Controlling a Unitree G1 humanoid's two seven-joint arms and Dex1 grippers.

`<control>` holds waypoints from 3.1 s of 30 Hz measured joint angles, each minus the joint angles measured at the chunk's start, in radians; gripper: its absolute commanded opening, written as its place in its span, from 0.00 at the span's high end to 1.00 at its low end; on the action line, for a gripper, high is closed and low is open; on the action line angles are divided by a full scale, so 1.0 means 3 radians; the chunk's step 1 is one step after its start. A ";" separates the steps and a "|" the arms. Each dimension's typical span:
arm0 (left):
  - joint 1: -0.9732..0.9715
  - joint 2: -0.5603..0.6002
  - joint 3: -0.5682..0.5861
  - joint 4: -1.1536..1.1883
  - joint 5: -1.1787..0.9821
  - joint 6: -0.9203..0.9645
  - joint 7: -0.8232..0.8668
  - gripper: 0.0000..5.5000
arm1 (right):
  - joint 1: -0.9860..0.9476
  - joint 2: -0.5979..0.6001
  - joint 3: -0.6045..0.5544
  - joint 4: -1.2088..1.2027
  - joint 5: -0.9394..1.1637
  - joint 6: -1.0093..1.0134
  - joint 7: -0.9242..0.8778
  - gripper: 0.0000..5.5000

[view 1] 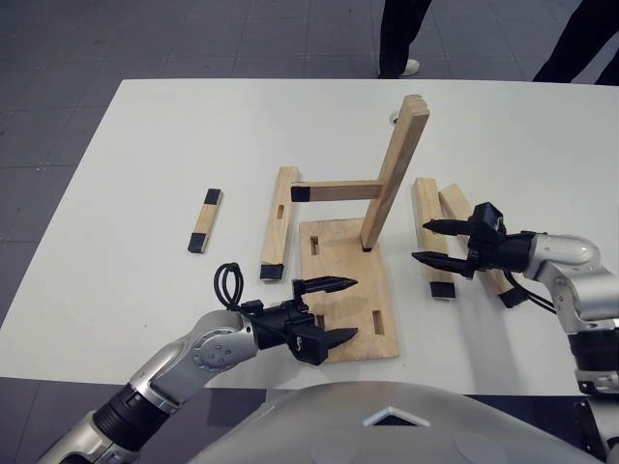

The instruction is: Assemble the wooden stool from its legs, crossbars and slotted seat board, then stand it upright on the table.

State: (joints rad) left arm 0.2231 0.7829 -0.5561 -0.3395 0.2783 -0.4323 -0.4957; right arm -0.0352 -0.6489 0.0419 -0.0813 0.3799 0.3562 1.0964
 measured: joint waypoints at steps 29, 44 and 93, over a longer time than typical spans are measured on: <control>-0.0543 -0.0523 -0.0039 0.0659 0.0176 -0.0024 0.0267 0.17 | 0.1783 0.0441 -0.0903 -0.1331 -0.0657 0.0457 -0.2108 0.35; -0.0461 -0.0523 0.0016 0.0639 0.0176 -0.0023 0.0290 0.17 | 0.1778 0.0447 -0.0922 -0.1324 -0.0394 0.0901 -0.2034 0.50; 0.0178 -0.0895 0.0687 -0.0229 -0.1965 0.0623 -0.0556 0.17 | 0.1752 0.1204 -0.0948 -0.2168 0.0958 -0.0717 -0.1448 0.63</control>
State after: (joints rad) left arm 0.2765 0.5142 -0.3501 -0.4082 -0.3113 -0.2454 -0.6625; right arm 0.4904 -0.2878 -0.2425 -0.7317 0.6674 0.1413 0.6620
